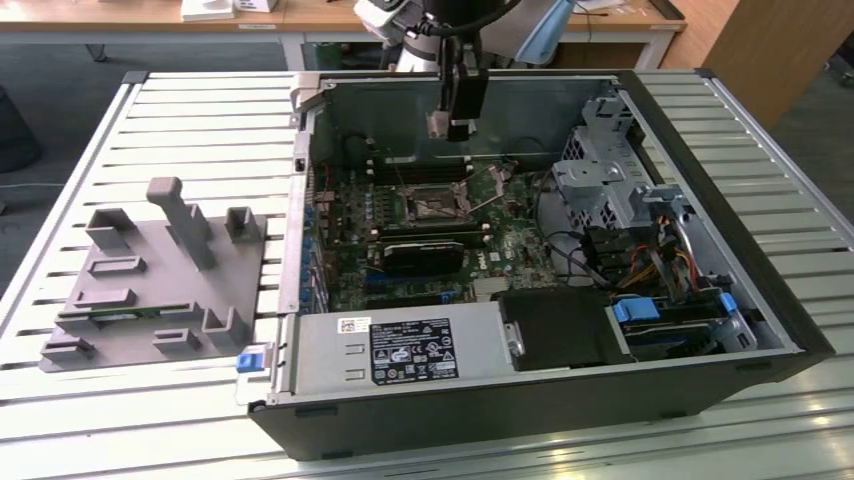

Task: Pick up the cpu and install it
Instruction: 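Place the cpu into insertion slot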

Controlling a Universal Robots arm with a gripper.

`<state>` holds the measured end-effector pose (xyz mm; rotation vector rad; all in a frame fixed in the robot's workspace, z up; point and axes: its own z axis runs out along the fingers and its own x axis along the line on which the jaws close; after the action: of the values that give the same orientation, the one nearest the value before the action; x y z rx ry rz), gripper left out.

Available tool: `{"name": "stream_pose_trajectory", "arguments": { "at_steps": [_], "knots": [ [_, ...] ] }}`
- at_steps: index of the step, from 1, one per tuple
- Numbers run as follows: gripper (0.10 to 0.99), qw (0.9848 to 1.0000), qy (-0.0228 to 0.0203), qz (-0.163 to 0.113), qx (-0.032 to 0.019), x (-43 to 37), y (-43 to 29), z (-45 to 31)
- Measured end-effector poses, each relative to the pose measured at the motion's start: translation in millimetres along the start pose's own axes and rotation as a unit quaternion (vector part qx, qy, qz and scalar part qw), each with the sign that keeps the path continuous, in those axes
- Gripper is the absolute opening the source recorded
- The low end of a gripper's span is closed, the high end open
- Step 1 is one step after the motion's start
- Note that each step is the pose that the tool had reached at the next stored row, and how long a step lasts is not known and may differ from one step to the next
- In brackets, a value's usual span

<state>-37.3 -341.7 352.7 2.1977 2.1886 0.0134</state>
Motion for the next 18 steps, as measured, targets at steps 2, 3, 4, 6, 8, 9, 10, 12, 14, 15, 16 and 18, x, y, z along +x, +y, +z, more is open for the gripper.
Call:
{"name": "stream_pose_trajectory", "arguments": {
  "at_steps": [2, 3, 4, 6, 8, 9, 10, 12, 14, 15, 16, 18],
  "knots": [
    [0.541, 1.0, -0.0002, 0.0, 0.0, 0.0, -0.1, 2.1],
    [0.541, 1.0, -0.0003, 0.0, 0.0, 0.1, -0.1, 3.8],
    [0.541, 1.0, -0.0002, 0.0, 0.0, 0.1, -0.2, 5.6],
    [0.541, 1.0, -0.0001, 0.001, 0.0002, 0.3, -0.2, 8.9],
    [0.541, 1.0, -0.0004, 0.01, 0.0006, 0.8, -0.1, 11.7],
    [0.541, 0.9999, -0.0006, 0.015, 0.0007, 1.0, -0.1, 12.8],
    [0.541, 0.9999, -0.0006, 0.017, 0.0007, 1.1, -0.2, 14.0],
    [0.541, 0.9999, -0.0007, 0.017, 0.0008, 2.3, -0.4, 16.5],
    [0.541, 1.0, -0.0001, 0.007, 0.0005, 3.0, -0.5, 19.6],
    [0.541, 1.0, 0.0001, -0.002, 0.0002, 3.0, -0.5, 21.1],
    [0.541, 0.9999, 0.0004, -0.011, 0.0001, 3.1, -0.5, 22.5],
    [0.541, 0.9997, 0.0008, -0.024, -0.0001, 3.9, -0.7, 26.0]
  ]
}}
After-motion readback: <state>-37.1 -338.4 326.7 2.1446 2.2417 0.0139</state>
